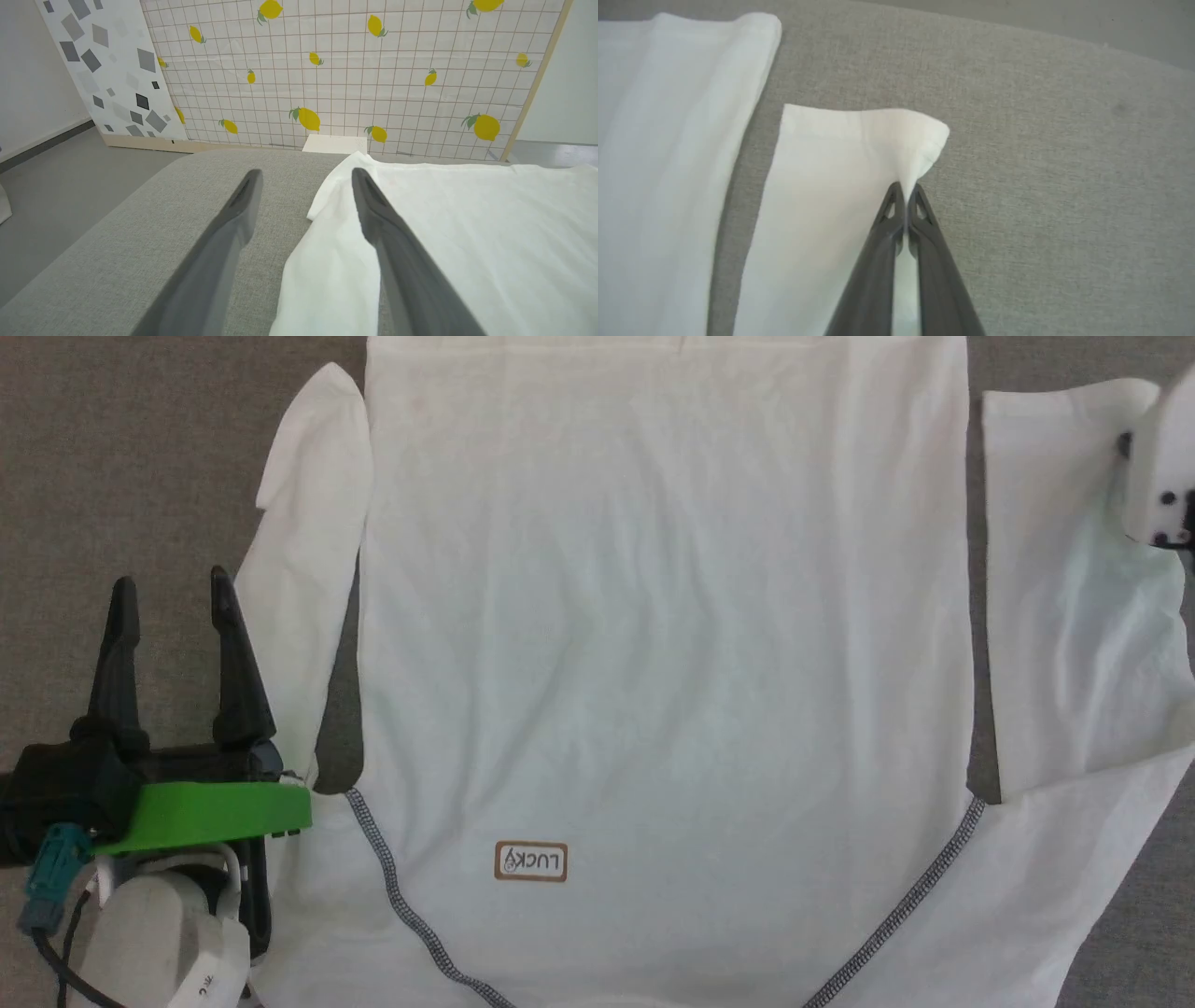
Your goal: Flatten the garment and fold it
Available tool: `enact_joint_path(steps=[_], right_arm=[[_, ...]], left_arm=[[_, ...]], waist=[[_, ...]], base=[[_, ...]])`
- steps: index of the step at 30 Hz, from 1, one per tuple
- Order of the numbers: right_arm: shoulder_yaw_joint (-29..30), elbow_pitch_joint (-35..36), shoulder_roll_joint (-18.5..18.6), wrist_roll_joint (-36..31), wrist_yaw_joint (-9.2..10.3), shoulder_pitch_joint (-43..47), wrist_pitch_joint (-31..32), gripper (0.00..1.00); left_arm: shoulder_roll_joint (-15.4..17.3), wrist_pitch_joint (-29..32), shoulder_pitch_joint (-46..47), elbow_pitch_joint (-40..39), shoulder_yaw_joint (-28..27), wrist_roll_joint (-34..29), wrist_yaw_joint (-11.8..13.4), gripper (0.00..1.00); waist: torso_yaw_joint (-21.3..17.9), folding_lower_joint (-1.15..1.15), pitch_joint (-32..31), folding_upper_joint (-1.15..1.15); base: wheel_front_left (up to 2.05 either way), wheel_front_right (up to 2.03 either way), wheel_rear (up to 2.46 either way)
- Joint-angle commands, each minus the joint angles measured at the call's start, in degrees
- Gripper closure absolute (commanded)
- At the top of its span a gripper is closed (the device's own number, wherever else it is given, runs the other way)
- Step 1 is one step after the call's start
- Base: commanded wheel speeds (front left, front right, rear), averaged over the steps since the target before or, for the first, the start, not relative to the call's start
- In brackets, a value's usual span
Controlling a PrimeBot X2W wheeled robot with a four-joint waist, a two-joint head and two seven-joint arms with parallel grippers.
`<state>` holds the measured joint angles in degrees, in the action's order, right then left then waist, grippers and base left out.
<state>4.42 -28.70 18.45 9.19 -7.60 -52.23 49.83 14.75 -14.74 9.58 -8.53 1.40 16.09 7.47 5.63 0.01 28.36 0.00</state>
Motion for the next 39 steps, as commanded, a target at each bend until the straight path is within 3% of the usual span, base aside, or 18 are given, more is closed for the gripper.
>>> enact_joint_path(steps=[1,7,13,19,24,29,33,39], right_arm=[[2.48,1.07,1.87,1.23,0.11,2.36,-1.08,1.00],[16.76,5.71,6.09,3.62,0.11,14.28,-1.75,1.00],[29.69,8.95,6.56,1.68,0.11,24.53,-2.71,1.00],[34.37,10.68,5.91,-0.47,0.11,29.78,-4.44,1.00],[29.32,15.28,5.73,2.73,0.11,32.73,-6.35,1.00],[18.89,25.57,5.14,10.60,0.11,34.44,-5.76,1.00],[9.88,34.99,2.15,18.66,0.11,34.90,-2.08,1.00],[-7.00,42.91,-3.73,23.57,0.11,35.85,1.95,1.00]], left_arm=[[-0.42,-0.26,0.50,0.40,-0.29,-0.34,-0.53,0.00],[-1.61,-0.26,-2.16,1.47,-1.27,-1.24,-1.26,0.00],[-2.40,-0.26,-5.32,1.75,-2.05,-1.73,-2.03,0.00],[-2.96,-0.26,-7.54,1.99,-2.99,-1.90,-2.23,0.00],[-3.26,-0.26,-9.08,1.65,-3.69,-2.00,-2.26,0.00],[-3.27,-0.26,-10.23,1.35,-4.11,-2.10,-2.34,0.00],[-3.39,-0.26,-10.62,1.08,-3.92,-2.27,-2.37,0.00],[-3.77,-0.26,-11.03,0.77,-3.92,-2.27,-2.27,0.00]], waist=[[-0.66,-0.01,-3.79,0.00],[-1.94,-0.01,-9.92,0.00],[-3.79,-0.01,-14.01,0.00],[-5.28,-0.01,-17.06,0.00],[-6.09,-0.01,-18.92,0.00],[-6.25,-0.01,-20.51,0.00],[-5.70,-0.01,-21.35,0.00],[-4.26,-0.01,-21.89,0.00]], base=[[0.00,0.00,0.00],[0.00,0.00,0.00],[0.00,0.00,0.00],[0.00,0.00,0.00],[0.00,0.00,0.00],[0.00,0.00,0.00],[0.00,0.00,0.00],[0.00,0.00,0.00]])
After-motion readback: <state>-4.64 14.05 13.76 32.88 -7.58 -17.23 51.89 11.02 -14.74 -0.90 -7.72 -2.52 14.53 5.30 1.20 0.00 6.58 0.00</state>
